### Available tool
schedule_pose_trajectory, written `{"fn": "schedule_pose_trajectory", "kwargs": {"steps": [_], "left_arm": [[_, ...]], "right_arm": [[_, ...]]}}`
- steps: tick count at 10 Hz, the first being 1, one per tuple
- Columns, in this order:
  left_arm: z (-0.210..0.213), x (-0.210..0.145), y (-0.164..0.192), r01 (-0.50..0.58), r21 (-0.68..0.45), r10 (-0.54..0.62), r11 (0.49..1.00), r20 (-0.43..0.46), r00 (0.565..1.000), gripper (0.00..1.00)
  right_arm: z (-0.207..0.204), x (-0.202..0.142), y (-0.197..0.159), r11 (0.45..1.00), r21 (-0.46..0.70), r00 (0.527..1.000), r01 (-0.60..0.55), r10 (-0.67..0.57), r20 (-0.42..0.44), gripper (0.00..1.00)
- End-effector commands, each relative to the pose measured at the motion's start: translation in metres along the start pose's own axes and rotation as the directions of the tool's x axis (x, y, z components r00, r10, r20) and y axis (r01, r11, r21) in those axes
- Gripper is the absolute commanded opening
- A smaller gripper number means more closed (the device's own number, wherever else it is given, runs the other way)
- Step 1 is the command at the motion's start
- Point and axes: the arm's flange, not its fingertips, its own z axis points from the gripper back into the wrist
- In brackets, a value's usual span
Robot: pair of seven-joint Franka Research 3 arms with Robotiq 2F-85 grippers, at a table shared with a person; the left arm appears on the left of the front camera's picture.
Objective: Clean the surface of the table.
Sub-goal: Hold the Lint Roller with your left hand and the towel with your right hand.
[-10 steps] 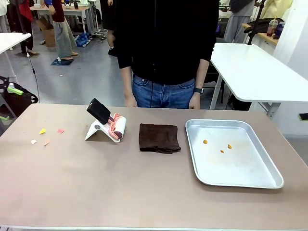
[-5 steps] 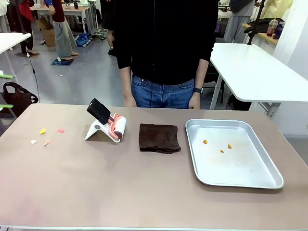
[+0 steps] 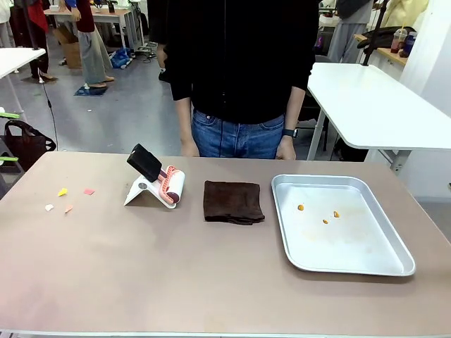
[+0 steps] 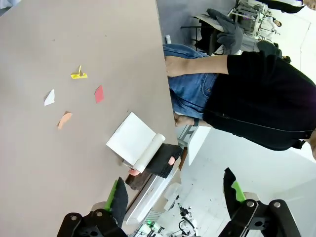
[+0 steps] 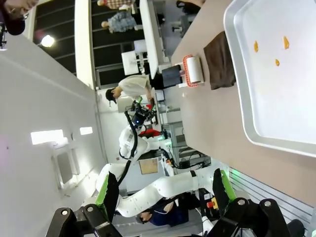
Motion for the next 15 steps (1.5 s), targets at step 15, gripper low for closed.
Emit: {"fn": "schedule_pose_trajectory", "kwargs": {"steps": [15], "left_arm": [[-0.143, -0.203, -0.086, 0.772, 0.133, -0.697, 0.622, -0.354, 0.623, 1.00]], "right_arm": [[-0.389, -0.025, 0.035, 0.687, -0.695, 0.975, -0.212, 0.201, -0.098, 1.00]]}}
